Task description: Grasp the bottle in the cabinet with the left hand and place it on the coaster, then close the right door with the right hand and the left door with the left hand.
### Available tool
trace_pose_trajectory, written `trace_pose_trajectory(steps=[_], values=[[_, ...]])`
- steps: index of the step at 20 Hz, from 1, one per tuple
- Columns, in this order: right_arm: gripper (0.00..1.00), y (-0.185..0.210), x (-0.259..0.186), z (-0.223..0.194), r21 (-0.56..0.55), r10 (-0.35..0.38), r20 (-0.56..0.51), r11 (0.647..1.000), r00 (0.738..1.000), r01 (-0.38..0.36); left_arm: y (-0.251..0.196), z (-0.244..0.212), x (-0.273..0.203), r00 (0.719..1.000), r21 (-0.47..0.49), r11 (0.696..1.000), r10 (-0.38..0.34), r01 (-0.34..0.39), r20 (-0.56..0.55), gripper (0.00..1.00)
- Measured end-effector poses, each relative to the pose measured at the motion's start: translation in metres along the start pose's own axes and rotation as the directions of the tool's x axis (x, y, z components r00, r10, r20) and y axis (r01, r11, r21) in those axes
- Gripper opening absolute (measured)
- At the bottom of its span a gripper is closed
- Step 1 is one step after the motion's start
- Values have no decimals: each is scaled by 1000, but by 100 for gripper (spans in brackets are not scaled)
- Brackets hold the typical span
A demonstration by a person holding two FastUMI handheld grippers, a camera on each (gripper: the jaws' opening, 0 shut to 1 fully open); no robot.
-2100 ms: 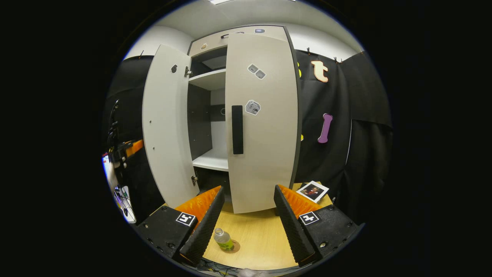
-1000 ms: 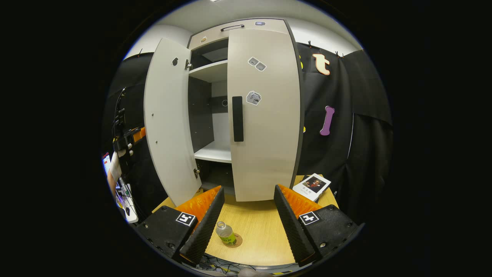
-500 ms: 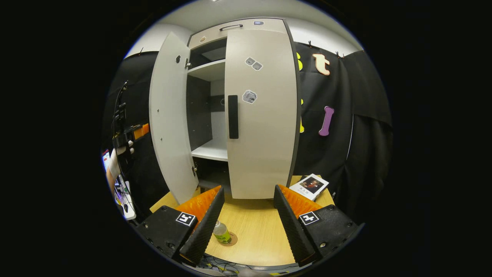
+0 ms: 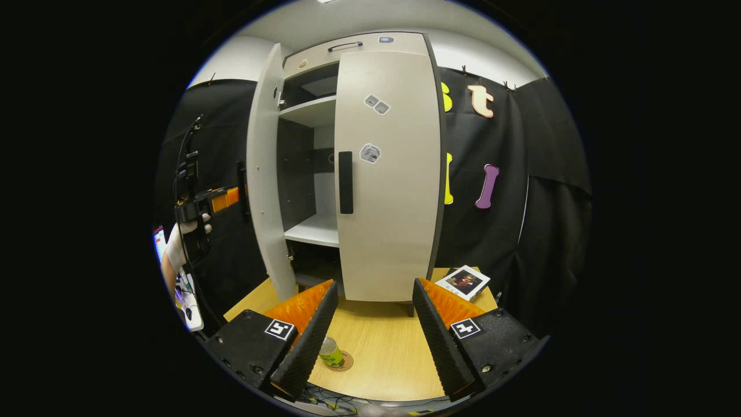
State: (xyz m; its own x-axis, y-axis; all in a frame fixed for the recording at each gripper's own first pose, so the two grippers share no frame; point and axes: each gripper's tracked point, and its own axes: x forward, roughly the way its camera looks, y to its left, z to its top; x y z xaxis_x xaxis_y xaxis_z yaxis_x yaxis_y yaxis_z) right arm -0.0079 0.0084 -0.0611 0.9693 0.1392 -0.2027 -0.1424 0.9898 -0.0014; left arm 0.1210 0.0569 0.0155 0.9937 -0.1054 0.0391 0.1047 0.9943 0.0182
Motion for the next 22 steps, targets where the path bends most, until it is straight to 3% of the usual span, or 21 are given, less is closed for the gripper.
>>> trace_pose_trajectory(steps=[3,13,22], values=[[81,-4,-6,3,-2,-14,11,1000,1000,14,-19,4,9,999,19,999,-39,39,6,96],[81,-12,-15,15,22,-49,44,999,998,48,-25,12,1,1000,14,1000,-20,20,5,96],[81,12,-14,39,32,-58,119,998,991,54,-30,13,-66,1000,-25,1000,-18,18,0,96]])
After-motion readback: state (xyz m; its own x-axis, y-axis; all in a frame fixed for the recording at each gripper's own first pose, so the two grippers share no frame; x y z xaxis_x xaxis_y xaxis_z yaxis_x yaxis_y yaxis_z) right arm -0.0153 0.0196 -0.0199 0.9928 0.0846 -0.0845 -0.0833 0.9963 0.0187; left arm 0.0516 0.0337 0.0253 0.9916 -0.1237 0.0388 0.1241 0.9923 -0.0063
